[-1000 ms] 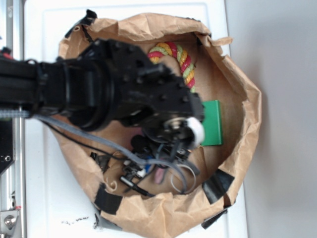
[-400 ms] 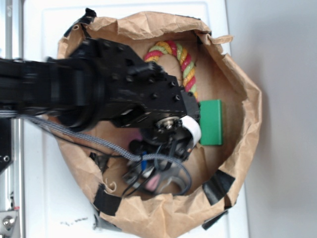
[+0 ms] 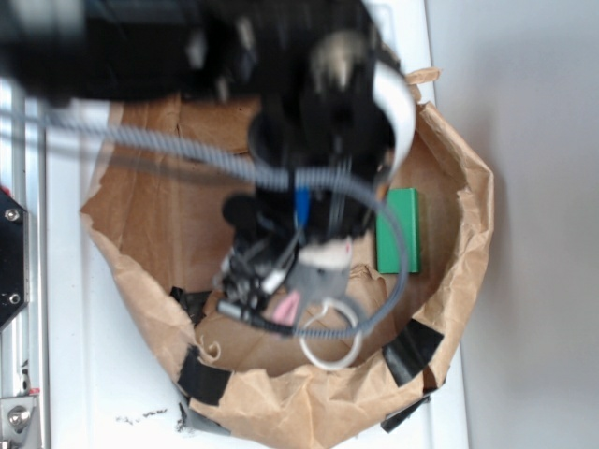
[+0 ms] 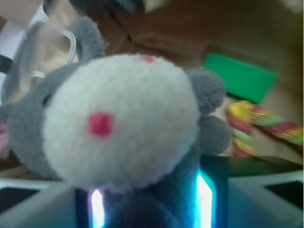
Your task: Grab the gray animal.
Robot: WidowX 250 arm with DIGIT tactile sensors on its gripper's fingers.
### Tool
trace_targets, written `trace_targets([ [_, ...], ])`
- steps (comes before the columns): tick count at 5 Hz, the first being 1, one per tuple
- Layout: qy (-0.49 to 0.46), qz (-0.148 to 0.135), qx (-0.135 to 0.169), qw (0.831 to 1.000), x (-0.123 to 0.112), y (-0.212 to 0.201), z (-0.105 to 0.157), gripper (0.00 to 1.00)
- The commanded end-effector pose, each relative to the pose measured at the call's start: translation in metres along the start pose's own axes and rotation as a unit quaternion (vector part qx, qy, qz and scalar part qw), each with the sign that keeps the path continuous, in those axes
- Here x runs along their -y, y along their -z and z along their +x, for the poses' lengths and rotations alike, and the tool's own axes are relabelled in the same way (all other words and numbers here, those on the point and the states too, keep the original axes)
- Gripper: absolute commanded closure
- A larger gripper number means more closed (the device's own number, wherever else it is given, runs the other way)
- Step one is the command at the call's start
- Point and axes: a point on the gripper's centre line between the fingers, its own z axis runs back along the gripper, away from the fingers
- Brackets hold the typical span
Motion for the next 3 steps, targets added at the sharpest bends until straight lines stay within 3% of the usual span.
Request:
trace_targets([
  [1, -0.045, 0.078, 0.041, 0.995, 0.0117, -0.0512, -0.0178, 1.0],
  [2, -0.038, 0.072, 0.045, 0.996, 0.0117, -0.0564, -0.0234, 1.0],
  [3, -0.048, 0.087, 0.053, 0.994, 0.0106, -0.0517, -0.022, 1.0],
])
